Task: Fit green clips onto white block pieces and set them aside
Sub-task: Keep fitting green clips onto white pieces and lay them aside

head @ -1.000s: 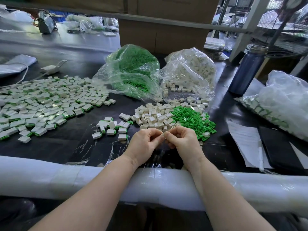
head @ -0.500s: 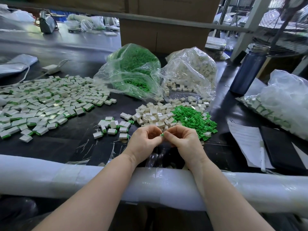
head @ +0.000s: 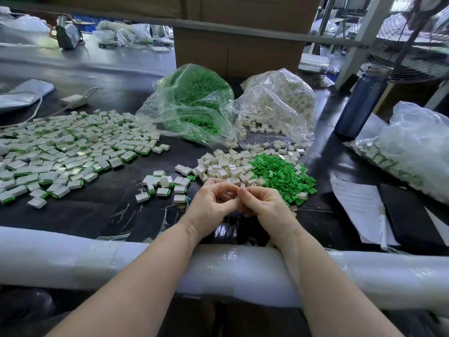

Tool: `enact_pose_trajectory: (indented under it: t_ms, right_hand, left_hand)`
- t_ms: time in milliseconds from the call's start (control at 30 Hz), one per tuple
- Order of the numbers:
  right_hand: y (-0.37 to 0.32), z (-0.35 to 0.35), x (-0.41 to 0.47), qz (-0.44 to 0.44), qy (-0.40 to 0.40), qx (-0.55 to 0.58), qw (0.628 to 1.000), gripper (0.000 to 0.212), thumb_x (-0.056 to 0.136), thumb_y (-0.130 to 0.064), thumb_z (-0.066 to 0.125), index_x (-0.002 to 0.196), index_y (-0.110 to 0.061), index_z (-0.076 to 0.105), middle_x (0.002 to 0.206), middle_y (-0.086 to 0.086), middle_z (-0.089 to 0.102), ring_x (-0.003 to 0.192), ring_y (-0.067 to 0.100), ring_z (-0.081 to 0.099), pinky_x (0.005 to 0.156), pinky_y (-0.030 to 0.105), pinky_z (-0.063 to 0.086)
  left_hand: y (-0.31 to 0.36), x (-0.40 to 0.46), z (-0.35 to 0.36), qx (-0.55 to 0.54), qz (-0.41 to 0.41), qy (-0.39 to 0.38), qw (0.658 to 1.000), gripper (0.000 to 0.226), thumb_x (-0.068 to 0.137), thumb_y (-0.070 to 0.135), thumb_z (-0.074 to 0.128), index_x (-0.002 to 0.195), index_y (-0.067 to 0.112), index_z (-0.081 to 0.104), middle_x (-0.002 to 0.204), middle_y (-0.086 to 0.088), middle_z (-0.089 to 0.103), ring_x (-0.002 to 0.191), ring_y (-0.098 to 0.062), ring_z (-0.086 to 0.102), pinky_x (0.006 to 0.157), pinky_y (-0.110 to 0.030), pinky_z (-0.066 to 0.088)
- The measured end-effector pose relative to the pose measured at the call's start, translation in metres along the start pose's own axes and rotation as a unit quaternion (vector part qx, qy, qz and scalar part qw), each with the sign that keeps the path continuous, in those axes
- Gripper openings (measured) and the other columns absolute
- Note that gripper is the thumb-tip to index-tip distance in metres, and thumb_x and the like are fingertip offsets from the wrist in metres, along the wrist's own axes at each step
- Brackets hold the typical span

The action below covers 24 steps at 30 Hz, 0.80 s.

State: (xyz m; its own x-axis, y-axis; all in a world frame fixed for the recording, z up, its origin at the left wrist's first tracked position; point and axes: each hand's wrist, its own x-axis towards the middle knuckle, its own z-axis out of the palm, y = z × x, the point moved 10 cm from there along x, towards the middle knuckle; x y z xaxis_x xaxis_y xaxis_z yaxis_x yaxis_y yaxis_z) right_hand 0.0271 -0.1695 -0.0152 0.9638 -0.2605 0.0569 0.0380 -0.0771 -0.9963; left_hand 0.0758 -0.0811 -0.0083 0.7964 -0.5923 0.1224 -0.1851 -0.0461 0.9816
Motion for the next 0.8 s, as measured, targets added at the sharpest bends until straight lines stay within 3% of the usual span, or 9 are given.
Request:
enact_pose_trajectory:
  t_ms: [167,433,633,800]
  right_hand:
    - [0.0008,0.0016,0.0014,0.0,-0.006,0.007,1.0,0.018,0.092,-0.012,0.054,0.076,-0.014,0.063,0.054,-0.009,0.062,0.053,0.0,0.057,0.052,0.011,0.043]
    - [0.0054,0.0028,0.0021,0.003,-0.011,-0.03,0.999,0.012,0.093,-0.018,0.053,0.084,-0.015,0.061,0.058,-0.01,0.06,0.055,-0.001,0.055,0.056,0.014,0.045]
    - [0.0002,0.0039,0.0003,-0.013,-0.015,-0.019,1.0,0.034,0.093,-0.016,0.052,0.063,-0.023,0.068,0.052,-0.008,0.053,0.05,0.003,0.045,0.052,0.015,0.038]
    - [0.0,0.0044,0.0002,-0.012,-0.018,-0.013,1.0,0.021,0.091,-0.019,0.055,0.078,-0.016,0.071,0.058,-0.001,0.055,0.052,0.005,0.044,0.05,0.015,0.036]
  left_hand:
    - [0.0024,0.0002,0.0012,0.007,0.002,-0.003,1.0,0.025,0.075,0.001,0.072,0.072,0.025,0.065,0.1,-0.001,0.048,0.066,-0.002,0.055,0.063,-0.008,0.045]
    - [0.0045,-0.0007,0.0029,0.036,0.009,-0.006,0.999,0.022,0.077,-0.001,0.069,0.076,0.02,0.065,0.104,-0.006,0.048,0.07,-0.01,0.053,0.065,-0.007,0.044]
    - [0.0059,-0.0009,0.0034,0.037,0.018,-0.007,0.999,0.027,0.077,-0.002,0.07,0.075,0.024,0.065,0.102,-0.006,0.048,0.071,-0.003,0.052,0.068,-0.007,0.043]
    - [0.0059,-0.001,0.0035,0.048,0.022,-0.007,0.999,0.022,0.078,0.001,0.069,0.077,0.022,0.065,0.102,-0.006,0.049,0.073,-0.004,0.053,0.07,-0.007,0.044]
